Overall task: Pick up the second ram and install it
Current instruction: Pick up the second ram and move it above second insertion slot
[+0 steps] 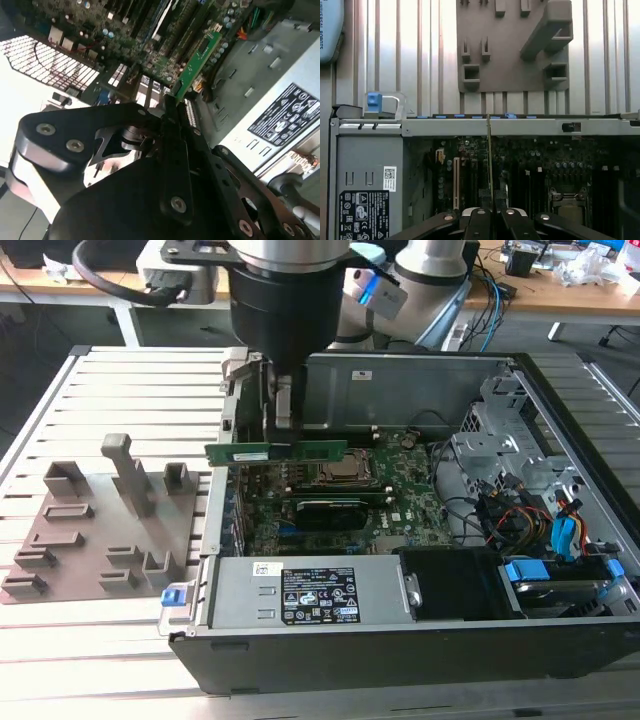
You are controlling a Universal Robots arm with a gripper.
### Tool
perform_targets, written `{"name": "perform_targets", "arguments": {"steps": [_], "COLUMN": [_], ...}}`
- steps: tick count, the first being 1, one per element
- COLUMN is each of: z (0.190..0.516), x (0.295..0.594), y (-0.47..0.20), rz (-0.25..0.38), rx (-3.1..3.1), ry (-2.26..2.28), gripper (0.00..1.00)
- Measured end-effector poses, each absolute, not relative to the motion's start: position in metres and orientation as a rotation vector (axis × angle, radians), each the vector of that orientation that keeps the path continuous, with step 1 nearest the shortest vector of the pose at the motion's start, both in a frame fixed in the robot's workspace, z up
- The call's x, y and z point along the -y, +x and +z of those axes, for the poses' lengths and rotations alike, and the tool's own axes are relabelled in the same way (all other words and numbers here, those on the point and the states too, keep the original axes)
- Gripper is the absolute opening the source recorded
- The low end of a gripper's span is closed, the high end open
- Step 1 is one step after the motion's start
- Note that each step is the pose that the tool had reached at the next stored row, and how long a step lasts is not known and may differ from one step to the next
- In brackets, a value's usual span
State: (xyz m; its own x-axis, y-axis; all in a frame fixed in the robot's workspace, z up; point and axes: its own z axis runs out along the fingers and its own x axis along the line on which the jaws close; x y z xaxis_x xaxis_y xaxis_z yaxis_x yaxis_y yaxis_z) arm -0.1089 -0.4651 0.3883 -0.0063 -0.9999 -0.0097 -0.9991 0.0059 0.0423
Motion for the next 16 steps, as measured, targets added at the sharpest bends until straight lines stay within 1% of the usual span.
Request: {"name": "perform_targets", "arguments": {"steps": [16], "z": [0.388], "x": [0.463], "y": [-0.017], "rz": [-0.039], "rx": [2.204], "ry": [2.190], "gripper": [0.14]}}
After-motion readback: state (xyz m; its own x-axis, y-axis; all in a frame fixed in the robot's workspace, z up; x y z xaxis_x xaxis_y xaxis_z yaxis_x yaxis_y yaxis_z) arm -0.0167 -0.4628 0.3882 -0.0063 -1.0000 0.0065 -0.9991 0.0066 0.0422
